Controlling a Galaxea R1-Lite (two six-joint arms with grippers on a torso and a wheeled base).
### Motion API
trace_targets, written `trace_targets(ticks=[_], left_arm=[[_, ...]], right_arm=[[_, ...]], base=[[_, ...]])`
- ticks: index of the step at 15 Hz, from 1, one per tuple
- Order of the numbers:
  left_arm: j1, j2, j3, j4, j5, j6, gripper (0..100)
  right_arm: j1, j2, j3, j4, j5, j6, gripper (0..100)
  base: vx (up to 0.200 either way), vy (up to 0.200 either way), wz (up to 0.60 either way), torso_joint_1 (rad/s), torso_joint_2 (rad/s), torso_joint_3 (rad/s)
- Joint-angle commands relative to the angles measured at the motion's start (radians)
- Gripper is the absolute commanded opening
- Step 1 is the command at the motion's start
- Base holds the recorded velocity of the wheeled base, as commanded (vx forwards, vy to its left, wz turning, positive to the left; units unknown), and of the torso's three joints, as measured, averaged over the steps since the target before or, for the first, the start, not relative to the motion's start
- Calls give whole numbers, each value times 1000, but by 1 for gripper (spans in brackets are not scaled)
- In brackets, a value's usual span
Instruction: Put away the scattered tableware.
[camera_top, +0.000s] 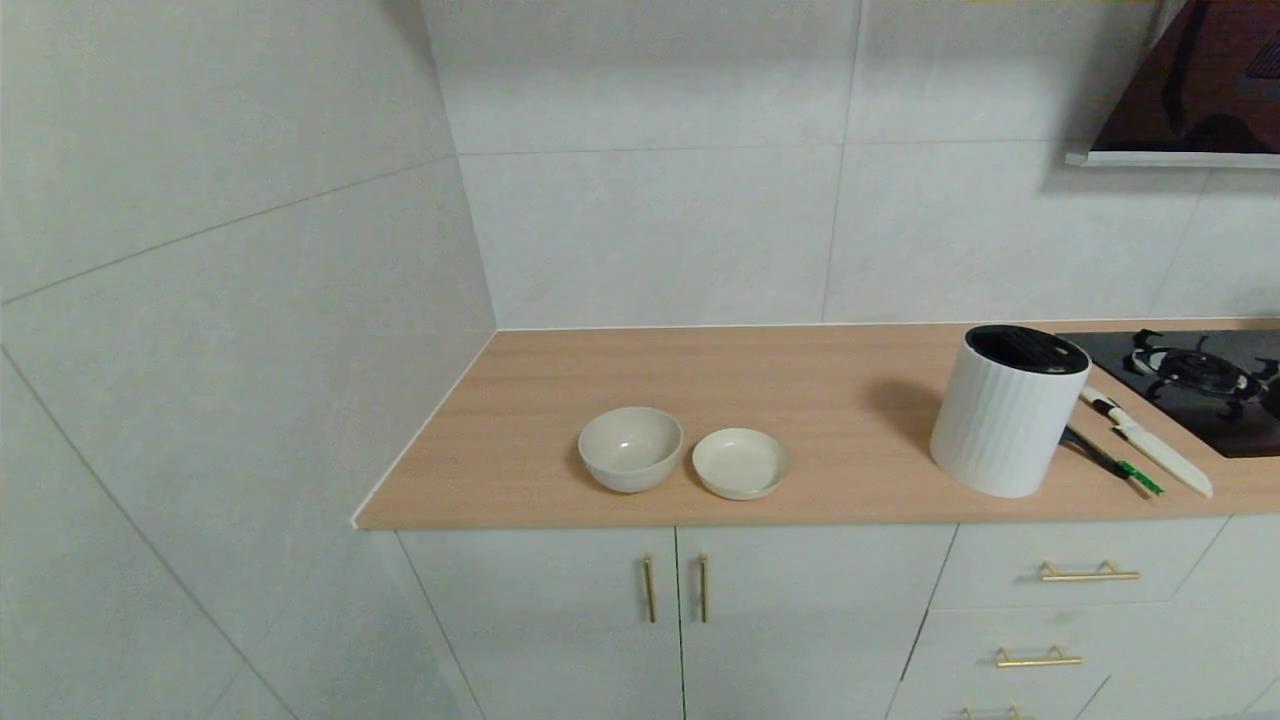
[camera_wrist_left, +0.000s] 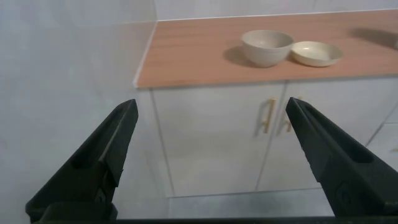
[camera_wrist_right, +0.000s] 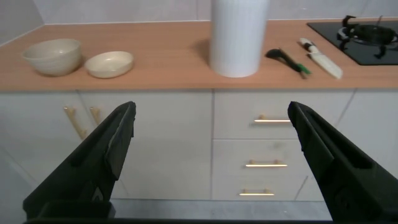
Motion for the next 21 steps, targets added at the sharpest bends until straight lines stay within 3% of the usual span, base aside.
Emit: trace_targets(ticks=[1, 16, 21], left_arm=[[0, 0, 0, 0, 0, 1, 100], [0, 0, 0, 0, 0, 1, 100], [0, 0, 0, 0, 0, 1, 100]], right_arm=[[0, 1, 0, 0, 0, 0, 100], [0, 1, 0, 0, 0, -2, 100], [0, 1, 0, 0, 0, -2, 100]], base=[[0, 200, 0, 2, 7, 7], [0, 13, 0, 0, 0, 0], [0, 0, 0, -135, 296, 155]])
